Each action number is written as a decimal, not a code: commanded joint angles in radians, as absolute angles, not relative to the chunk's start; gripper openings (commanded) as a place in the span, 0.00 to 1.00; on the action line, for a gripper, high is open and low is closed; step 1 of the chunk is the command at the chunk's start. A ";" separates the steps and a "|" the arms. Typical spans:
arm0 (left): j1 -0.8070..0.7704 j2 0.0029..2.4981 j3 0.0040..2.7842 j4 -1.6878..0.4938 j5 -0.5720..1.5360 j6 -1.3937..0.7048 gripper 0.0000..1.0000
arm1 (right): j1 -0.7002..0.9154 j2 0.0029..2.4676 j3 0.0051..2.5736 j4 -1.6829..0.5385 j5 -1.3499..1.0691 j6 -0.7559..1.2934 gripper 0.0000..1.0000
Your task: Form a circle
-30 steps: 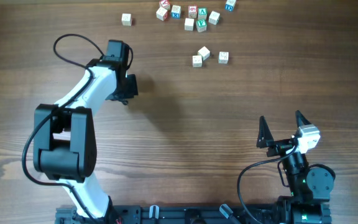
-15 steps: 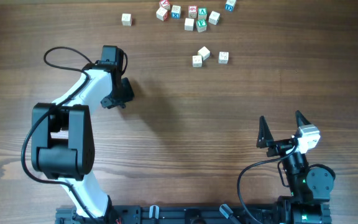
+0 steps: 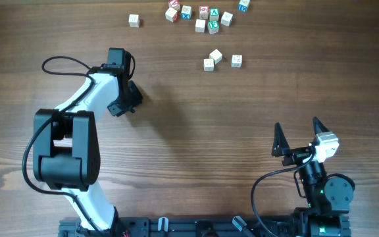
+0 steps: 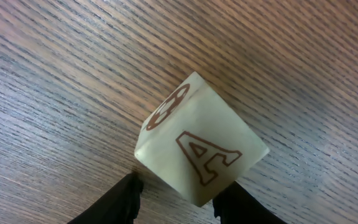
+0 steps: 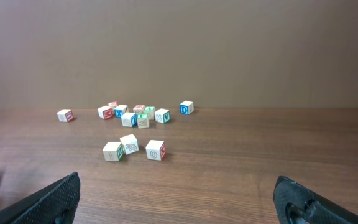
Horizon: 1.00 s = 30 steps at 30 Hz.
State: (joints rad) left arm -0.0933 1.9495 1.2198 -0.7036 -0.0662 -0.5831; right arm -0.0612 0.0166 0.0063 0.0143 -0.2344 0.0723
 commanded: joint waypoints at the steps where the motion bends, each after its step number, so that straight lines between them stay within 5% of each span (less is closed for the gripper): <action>1: -0.093 1.981 1.190 -0.723 -0.100 -0.609 0.43 | -0.057 0.011 0.005 0.017 -0.228 0.055 1.00; 30: -0.093 1.981 1.190 -0.719 -0.292 -0.633 0.53 | -0.057 0.011 0.006 0.017 -0.228 0.055 1.00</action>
